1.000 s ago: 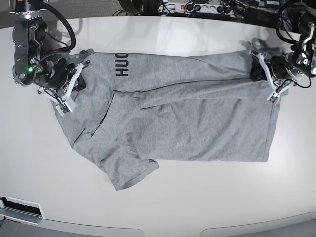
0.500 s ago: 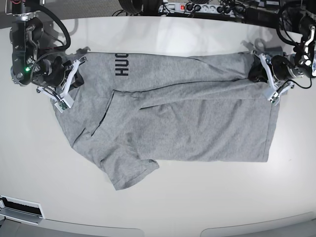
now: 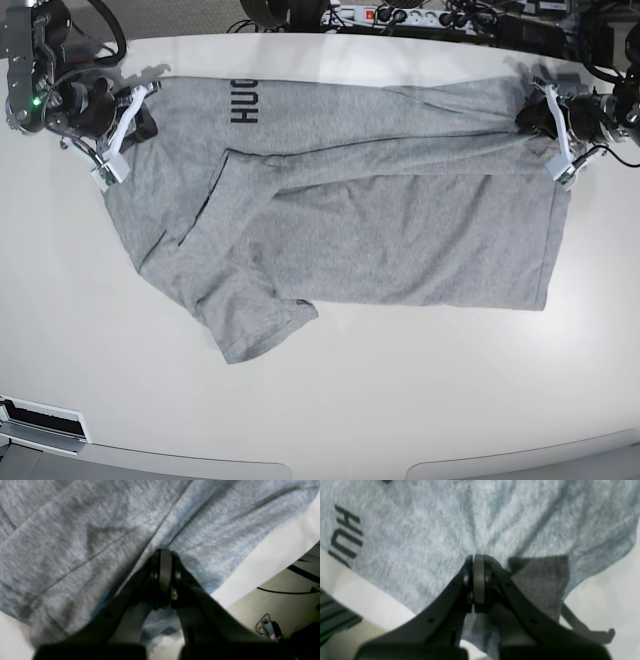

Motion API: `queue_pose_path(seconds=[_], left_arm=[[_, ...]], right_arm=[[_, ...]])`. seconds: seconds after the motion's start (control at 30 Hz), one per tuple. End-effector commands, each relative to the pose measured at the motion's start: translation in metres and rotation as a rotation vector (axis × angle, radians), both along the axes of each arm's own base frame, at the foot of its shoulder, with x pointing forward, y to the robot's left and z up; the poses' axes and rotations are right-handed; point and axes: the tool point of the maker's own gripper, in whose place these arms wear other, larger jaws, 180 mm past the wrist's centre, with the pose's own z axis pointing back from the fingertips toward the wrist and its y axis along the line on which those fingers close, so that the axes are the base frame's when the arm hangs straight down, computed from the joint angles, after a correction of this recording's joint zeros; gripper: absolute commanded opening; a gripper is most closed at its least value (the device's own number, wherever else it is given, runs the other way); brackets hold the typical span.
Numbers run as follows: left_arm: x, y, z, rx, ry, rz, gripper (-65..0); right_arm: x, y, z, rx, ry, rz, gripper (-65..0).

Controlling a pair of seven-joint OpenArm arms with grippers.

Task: Layout the t-shirt on the table in an organized manner, then fold the t-shirt properly
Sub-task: 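Pull the folded edge with both grippers toward the robot base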

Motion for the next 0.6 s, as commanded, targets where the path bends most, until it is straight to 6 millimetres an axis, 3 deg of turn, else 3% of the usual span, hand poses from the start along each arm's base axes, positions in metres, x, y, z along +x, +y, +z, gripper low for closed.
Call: queue_pose_path(seconds=[0.0,0.1,0.2,0.33,0.57], left_arm=[[-0.021,0.016,-0.005,0.069,0.082,-0.029,-65.0],[-0.042,0.009,-0.007,0.027,0.143,-0.017,-65.0],[-0.055,0.000,-0.005,-0.001,0.172,-0.057,-65.0],[-0.060,0.001,-0.001,0.009,0.172,-0.081,-65.0],[-0.049,0.019,0.013,0.042,0.153,-0.101,-65.0]], right_arm=[[-0.022,-0.014,-0.005,-0.072,0.076,0.027,-65.0],[-0.033,-0.014,-0.001,-0.091,0.080,0.033,-65.0],[-0.031,-0.021,0.007,-0.142,0.057,0.050,-65.0],[-0.029,-0.033,0.011,-0.196,0.051,0.055,-65.0],[-0.035,-0.040,0.010,-0.226,0.091,0.038,-65.0]])
